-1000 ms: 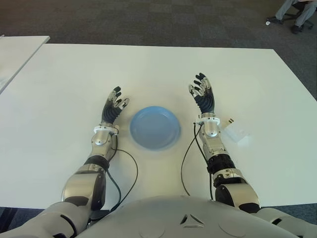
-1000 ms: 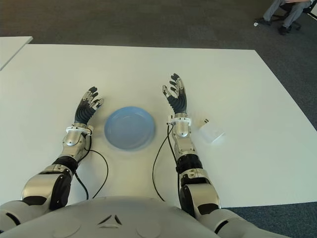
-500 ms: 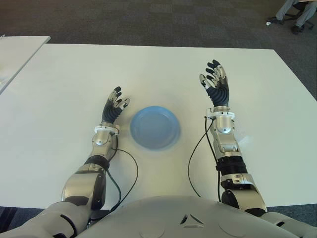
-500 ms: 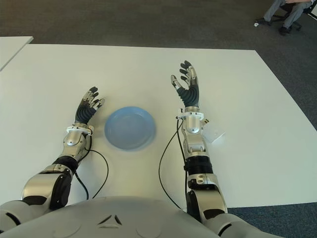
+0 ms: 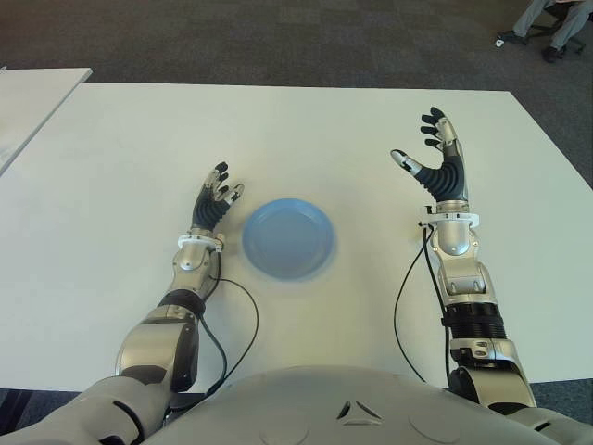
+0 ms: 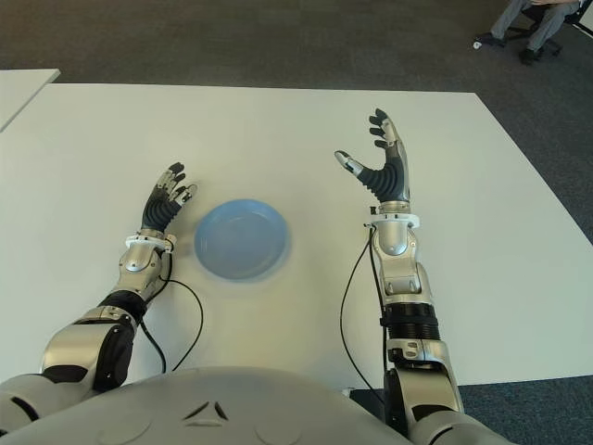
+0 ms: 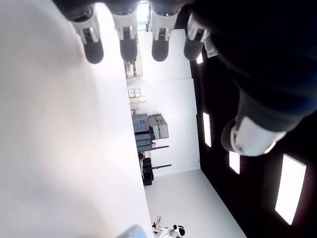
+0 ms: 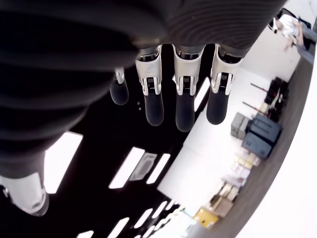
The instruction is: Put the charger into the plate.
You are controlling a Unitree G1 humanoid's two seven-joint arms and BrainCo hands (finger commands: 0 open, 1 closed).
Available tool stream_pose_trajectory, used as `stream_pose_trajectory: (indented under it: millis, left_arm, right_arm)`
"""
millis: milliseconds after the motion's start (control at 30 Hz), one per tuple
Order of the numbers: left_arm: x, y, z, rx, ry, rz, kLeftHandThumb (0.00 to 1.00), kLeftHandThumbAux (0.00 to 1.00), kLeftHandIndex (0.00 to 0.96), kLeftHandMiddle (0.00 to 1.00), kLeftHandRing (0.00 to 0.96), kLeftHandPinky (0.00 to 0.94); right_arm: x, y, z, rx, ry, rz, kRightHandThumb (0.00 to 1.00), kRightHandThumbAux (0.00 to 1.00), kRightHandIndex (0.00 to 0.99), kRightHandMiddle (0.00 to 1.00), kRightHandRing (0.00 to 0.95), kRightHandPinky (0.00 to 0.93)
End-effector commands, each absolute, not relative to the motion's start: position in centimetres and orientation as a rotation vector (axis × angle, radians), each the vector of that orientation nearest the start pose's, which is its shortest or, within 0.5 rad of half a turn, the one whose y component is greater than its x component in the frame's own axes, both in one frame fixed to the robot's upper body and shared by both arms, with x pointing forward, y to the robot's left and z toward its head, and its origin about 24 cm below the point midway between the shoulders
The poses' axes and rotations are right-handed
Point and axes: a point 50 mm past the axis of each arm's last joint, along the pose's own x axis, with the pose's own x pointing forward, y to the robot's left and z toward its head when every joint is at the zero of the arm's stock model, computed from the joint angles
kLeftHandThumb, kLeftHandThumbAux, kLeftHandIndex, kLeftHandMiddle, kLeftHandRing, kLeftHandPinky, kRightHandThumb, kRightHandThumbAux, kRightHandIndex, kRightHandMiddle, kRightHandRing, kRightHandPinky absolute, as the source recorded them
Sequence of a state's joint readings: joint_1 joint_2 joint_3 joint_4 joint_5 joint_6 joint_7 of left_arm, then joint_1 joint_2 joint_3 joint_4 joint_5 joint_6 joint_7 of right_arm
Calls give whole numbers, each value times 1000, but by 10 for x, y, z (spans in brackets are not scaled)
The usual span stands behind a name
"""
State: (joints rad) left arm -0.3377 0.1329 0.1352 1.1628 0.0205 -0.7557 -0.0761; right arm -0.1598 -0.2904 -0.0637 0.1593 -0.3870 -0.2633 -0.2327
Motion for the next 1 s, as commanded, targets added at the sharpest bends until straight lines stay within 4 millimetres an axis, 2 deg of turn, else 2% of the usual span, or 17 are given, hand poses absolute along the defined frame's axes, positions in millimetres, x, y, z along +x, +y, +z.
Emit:
stream_pose_trajectory:
  millis: [33, 433, 667, 1000]
  left_arm:
    - [230, 180, -85, 61, 309, -19, 138, 584, 0, 38, 52, 86]
    - [232, 177, -84, 42, 301, -21, 150, 559, 0, 44, 62, 118]
    - [234, 174, -84, 33, 305, -28, 158, 556, 0, 48, 64, 116]
    - [235, 173, -83, 29, 301, -31, 154, 559, 0, 51, 64, 115]
  right_arm:
    - [268, -230, 74, -786, -278, -236, 570, 518, 47, 180, 192, 223]
    - [241, -256, 64, -1043, -242, -296, 472, 440, 1, 79, 111, 159]
    - [230, -265, 53, -1171, -168, -335, 403, 361, 0, 13, 31, 78]
    - [220, -269, 46, -1203, 6, -364, 370, 269, 0, 0, 0, 29]
